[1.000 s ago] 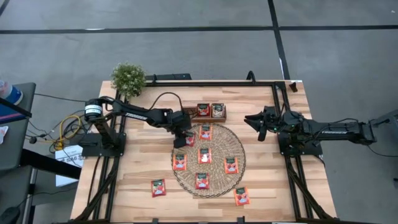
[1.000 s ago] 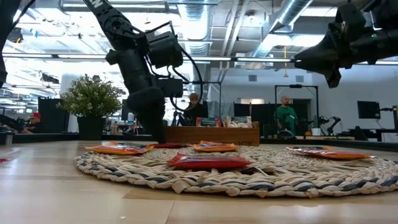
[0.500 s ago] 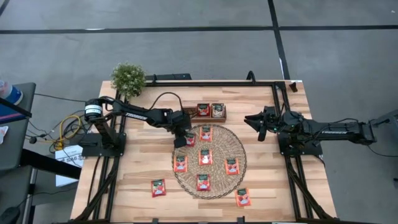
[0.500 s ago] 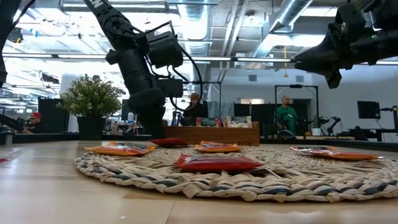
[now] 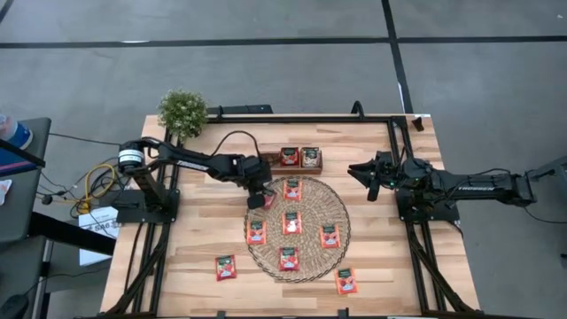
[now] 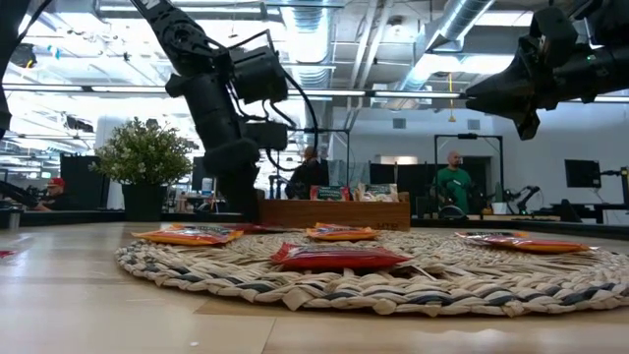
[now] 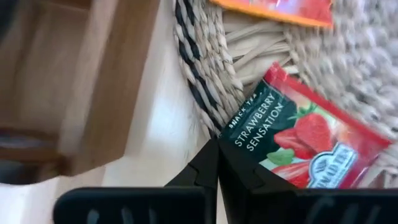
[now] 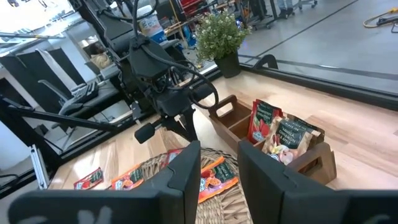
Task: Pick & Place Tea
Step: Put the red tea bag into the middle section of the wooden organizer
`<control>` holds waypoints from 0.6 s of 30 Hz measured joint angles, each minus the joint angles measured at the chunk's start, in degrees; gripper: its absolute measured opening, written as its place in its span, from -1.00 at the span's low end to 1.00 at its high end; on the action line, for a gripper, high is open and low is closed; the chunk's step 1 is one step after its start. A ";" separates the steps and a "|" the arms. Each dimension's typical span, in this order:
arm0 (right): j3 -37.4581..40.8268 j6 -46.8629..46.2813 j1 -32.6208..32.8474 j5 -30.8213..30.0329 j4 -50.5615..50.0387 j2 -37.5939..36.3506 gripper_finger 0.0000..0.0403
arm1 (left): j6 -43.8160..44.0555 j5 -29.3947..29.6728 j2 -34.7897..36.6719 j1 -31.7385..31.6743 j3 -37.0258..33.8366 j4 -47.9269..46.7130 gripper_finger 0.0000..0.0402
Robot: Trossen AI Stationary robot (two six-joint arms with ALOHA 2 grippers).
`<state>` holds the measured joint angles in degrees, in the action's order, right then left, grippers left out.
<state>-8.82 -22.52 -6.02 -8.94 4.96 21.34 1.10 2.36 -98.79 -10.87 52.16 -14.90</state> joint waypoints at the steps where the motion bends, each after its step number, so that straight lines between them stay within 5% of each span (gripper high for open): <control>1: 0.00 0.00 0.00 -0.01 -0.01 0.00 -0.52 | 0.00 0.19 0.44 0.00 0.02 0.04 -1.00; 18: -0.02 -0.04 0.00 -0.04 0.04 0.00 -0.52 | 1.55 0.23 1.71 0.00 4.27 -5.93 -1.00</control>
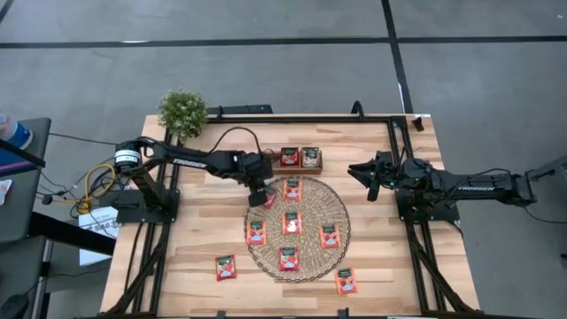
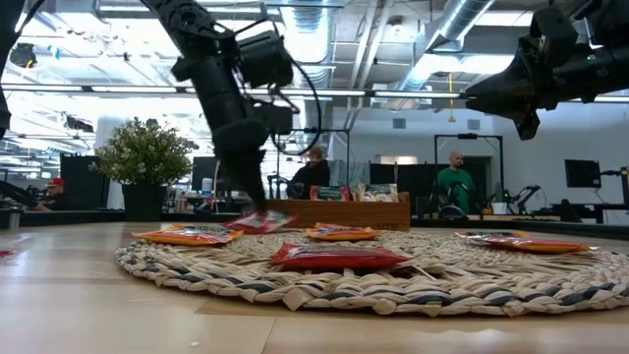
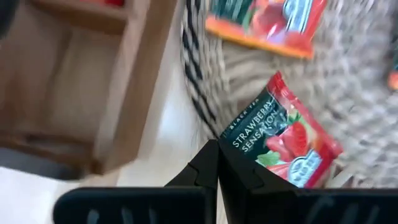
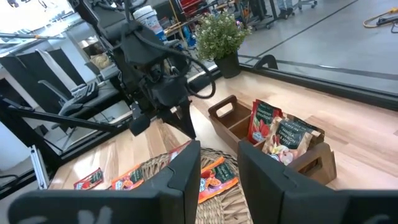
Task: Pick & Place Tea
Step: Put the red tea bag into the middle section of the wooden organizer
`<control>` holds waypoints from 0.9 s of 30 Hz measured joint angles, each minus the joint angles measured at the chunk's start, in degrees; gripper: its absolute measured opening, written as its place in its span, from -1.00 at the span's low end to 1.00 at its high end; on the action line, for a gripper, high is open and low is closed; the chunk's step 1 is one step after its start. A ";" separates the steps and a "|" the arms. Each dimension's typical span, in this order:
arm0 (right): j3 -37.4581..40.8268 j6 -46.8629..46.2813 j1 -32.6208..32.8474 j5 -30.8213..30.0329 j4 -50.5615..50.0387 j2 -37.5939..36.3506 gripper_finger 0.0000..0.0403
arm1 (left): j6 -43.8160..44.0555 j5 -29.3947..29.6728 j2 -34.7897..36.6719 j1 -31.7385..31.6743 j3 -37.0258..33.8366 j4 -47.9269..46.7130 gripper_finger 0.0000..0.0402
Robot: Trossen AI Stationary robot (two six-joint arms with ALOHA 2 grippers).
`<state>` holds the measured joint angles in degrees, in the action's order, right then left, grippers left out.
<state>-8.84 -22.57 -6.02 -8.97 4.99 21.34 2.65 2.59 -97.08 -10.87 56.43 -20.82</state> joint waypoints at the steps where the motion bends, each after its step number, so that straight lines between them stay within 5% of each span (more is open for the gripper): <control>1: 0.00 0.00 0.00 0.00 0.00 0.00 -0.52 | -0.02 -0.02 0.00 0.00 0.94 -0.76 -1.00; 14: 0.00 0.00 0.00 0.00 -0.08 0.00 -0.52 | -0.52 -0.64 0.02 0.00 12.89 -12.72 -1.00; 27: -0.02 0.01 0.00 -0.01 -0.24 0.02 -0.52 | -2.18 -0.12 0.04 -0.02 24.68 -14.83 -1.00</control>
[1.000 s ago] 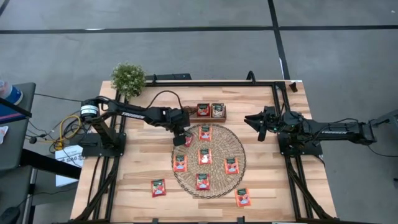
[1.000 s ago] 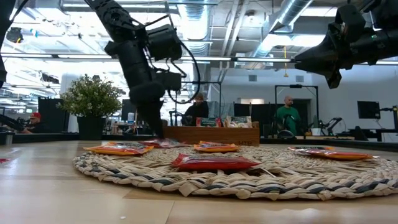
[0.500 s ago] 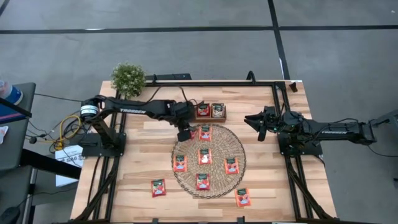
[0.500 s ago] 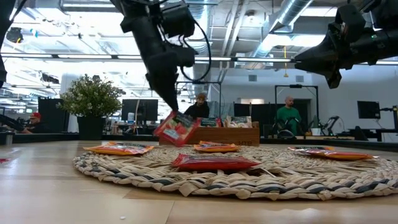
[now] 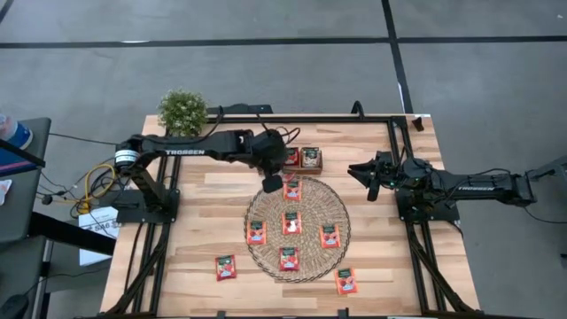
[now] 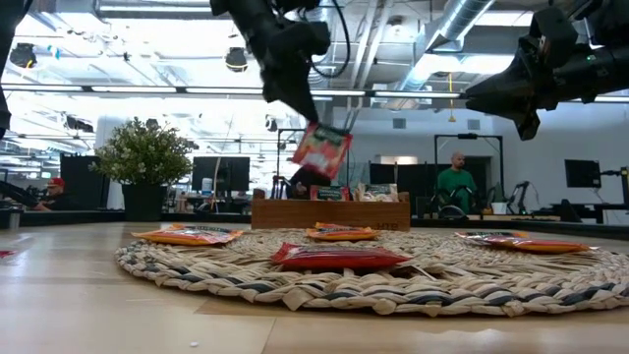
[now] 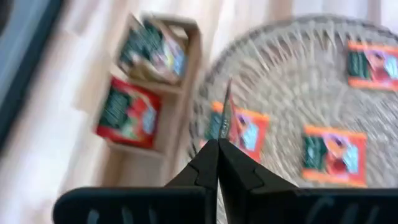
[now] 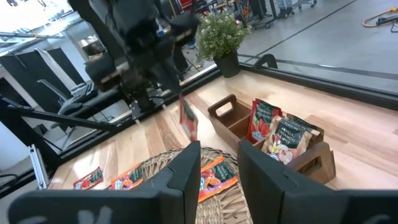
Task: Pick & Place Tea
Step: Put the red tea bag into the middle section of the wooden organizer
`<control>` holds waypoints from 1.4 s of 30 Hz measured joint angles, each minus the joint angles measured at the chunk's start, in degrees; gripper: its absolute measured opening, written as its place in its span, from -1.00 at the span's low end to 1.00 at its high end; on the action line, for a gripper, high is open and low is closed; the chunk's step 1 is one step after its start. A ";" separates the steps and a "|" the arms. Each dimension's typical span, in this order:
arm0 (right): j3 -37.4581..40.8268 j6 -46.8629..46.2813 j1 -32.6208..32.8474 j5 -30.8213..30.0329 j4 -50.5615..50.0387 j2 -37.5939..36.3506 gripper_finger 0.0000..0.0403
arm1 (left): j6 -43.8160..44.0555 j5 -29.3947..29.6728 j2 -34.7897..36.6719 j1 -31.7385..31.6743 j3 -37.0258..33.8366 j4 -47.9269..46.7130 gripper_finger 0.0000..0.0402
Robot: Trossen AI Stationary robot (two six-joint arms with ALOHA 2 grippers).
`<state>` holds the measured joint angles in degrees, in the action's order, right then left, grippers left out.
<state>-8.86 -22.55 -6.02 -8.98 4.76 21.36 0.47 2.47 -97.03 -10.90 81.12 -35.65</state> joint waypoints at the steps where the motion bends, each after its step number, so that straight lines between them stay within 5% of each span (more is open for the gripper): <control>1: 0.00 -0.01 0.00 0.01 0.00 0.00 -0.52 | -0.64 0.98 0.00 -0.22 0.46 0.70 -1.00; 18: 0.00 -0.01 -0.01 -0.01 0.37 0.00 -0.52 | -0.95 4.30 -0.33 -8.14 0.33 14.44 -1.00; 42: 0.00 -1.05 -0.01 -0.01 0.44 -0.04 -0.52 | 2.31 5.53 -0.44 -8.26 -19.72 38.84 -1.00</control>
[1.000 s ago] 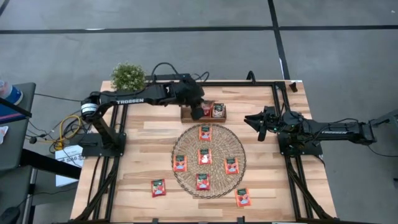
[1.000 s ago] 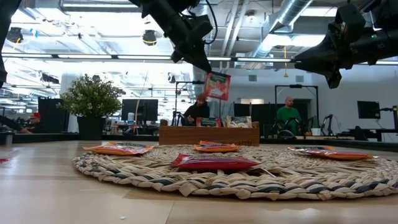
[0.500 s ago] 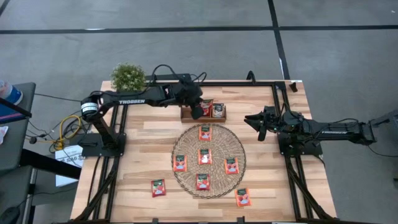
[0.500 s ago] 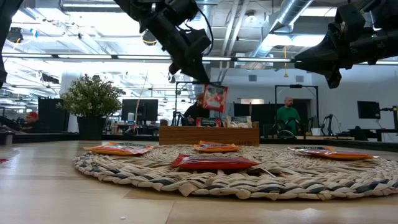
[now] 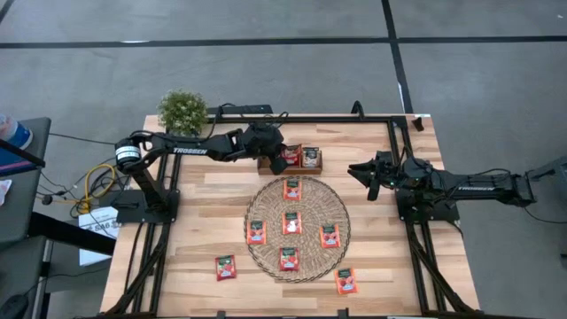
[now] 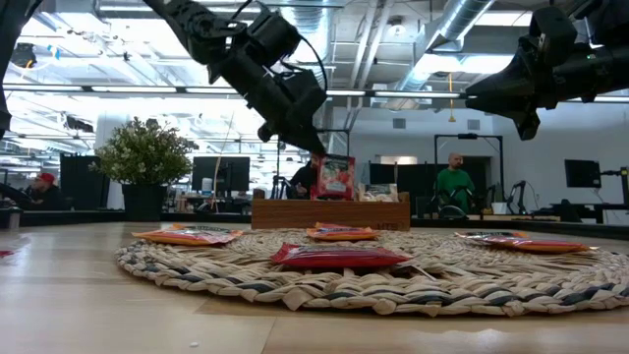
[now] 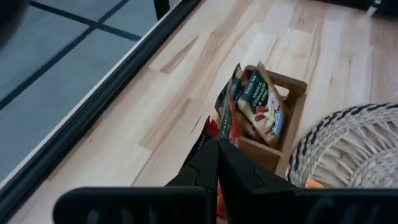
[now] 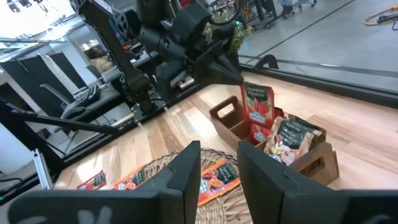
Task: Pick & Place Tea
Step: Put the red tea bag into the middle section of the wooden organizer
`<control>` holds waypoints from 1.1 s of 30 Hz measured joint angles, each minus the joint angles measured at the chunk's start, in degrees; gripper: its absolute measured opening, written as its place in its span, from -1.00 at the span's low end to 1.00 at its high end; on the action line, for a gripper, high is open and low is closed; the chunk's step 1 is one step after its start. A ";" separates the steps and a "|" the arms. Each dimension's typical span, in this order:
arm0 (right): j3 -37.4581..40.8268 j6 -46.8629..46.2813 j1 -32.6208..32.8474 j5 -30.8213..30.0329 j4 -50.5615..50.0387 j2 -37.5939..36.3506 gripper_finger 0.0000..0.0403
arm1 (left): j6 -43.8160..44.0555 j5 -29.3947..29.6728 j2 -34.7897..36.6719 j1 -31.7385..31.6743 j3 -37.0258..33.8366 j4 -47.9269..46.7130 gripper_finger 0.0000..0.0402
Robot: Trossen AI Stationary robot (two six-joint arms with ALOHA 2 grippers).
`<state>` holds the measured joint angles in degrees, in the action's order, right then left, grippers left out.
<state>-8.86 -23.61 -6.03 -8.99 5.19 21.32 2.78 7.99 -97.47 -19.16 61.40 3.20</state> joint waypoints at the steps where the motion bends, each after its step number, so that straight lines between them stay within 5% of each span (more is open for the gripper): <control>1: 0.00 -0.24 0.00 -0.01 0.01 0.00 -0.52 | 0.26 0.06 0.00 0.00 -0.96 1.31 -1.00; 33: 0.00 -1.91 -0.05 -0.02 0.02 0.00 -0.52 | -0.23 -0.77 -0.07 -0.76 -6.89 4.74 -1.00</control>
<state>-8.86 -25.52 -6.09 -9.02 5.21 21.32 2.55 7.23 -97.54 -19.92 54.50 7.94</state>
